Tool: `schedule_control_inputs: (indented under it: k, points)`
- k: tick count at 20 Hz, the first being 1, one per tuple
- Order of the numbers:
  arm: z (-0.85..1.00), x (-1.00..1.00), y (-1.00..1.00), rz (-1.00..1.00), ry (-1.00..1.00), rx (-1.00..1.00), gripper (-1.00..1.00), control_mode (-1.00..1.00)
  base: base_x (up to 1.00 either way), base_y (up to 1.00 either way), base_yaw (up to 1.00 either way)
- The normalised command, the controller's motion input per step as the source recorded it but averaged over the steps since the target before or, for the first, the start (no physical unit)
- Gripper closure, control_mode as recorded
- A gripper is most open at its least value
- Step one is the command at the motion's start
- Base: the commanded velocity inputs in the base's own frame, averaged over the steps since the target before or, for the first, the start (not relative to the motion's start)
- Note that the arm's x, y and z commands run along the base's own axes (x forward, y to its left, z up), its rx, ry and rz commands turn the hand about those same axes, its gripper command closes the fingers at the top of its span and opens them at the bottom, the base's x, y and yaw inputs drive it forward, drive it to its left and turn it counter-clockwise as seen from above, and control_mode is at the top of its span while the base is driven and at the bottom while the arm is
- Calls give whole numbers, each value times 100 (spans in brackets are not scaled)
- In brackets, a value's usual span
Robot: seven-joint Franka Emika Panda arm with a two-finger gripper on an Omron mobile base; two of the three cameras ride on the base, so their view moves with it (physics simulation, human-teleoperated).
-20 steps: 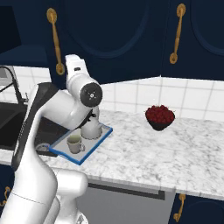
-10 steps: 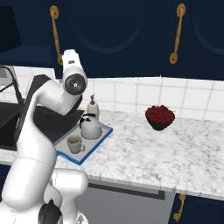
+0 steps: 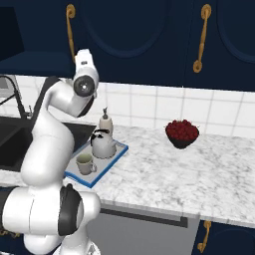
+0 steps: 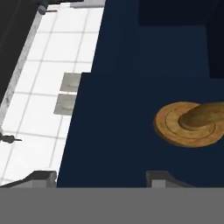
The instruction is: Pick the kettle from the counter and place it on the tray. Then pick the mug from the cabinet and place it on the tray. Then close the cabinet doors.
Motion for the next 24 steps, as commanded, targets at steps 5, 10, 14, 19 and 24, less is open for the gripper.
schedule_control_inputs:
  k: [5, 10, 14, 19, 24]
  points:
    - [-28, 76, -10, -3, 15, -3, -100, -100, 0, 0, 0]
    - [-73, 22, -36, -1, 24, -4, -100, -100, 0, 0, 0]
    - [-71, 0, -48, 0, 26, 0, -100, -100, 0, 0, 0]
    - [-16, -42, -18, 0, 13, 0, -100, -100, 0, 0, 0]
    - [8, -78, -3, 0, 0, 0, -100, -100, 0, 0, 0]
